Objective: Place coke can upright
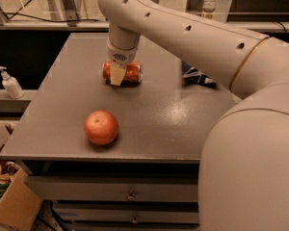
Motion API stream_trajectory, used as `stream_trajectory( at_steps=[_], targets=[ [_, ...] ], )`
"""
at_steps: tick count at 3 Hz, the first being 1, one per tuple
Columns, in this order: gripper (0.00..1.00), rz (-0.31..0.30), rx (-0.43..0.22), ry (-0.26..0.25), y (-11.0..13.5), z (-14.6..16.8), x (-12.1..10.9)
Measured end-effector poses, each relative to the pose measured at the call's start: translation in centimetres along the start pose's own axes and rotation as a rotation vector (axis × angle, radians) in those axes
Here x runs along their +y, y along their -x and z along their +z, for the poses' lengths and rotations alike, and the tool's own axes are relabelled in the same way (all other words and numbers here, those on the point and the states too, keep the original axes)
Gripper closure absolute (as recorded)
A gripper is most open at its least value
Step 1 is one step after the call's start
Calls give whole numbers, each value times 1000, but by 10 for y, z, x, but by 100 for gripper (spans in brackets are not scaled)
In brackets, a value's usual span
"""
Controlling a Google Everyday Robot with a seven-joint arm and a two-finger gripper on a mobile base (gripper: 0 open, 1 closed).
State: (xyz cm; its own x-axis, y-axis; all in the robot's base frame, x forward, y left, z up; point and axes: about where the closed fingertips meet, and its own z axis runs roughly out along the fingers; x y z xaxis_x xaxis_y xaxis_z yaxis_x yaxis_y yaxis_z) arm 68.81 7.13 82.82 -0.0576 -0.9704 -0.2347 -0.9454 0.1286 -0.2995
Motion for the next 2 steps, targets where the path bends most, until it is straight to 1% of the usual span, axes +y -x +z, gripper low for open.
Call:
stream_trajectory(
  at_steps=[1,2],
  targets=[
    [87,0,0,0,1,-2,-1],
    [100,43,-49,23,5,-16,-1]
  ],
)
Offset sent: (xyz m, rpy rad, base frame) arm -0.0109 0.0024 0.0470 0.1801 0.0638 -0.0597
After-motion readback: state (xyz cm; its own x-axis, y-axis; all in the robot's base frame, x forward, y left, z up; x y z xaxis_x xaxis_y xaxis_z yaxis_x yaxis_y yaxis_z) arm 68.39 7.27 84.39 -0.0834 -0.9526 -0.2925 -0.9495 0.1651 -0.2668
